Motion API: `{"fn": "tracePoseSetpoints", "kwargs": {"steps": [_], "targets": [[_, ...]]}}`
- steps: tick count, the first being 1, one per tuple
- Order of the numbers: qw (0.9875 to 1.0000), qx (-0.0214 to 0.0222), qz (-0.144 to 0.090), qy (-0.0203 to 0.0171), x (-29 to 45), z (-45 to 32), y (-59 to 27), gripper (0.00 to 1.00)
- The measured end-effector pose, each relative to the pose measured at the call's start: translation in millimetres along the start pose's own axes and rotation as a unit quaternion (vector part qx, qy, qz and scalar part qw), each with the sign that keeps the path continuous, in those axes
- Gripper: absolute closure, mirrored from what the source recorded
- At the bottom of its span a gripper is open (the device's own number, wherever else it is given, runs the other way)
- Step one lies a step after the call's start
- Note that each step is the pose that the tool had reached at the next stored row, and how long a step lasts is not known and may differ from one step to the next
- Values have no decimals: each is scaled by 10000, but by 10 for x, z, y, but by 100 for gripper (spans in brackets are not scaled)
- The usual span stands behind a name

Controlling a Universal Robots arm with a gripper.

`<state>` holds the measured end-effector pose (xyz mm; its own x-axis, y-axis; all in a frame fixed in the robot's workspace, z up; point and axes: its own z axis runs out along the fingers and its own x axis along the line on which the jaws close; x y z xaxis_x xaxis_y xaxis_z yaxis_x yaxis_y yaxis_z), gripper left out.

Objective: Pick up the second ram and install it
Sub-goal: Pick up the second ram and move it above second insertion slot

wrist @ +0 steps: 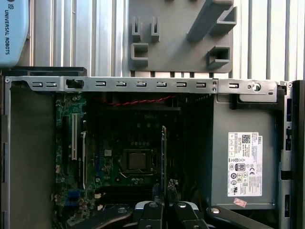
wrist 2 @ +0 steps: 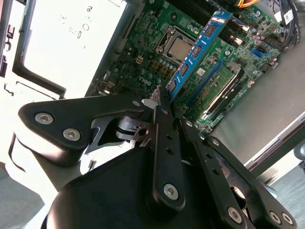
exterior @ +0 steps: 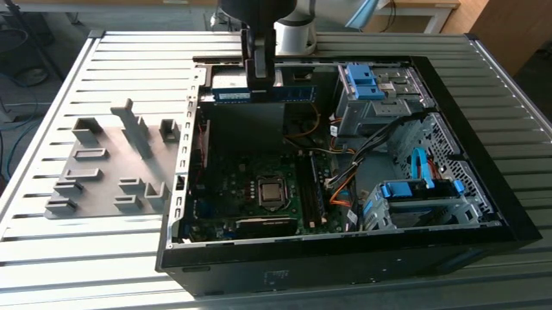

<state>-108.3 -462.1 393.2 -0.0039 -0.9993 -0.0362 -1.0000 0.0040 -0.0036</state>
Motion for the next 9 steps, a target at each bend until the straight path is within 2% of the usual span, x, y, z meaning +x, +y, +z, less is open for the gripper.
{"fn": "tracePoseSetpoints", "kwargs": {"steps": [9], "targets": [[10000,0,0,0,0,0,-76,86]]}}
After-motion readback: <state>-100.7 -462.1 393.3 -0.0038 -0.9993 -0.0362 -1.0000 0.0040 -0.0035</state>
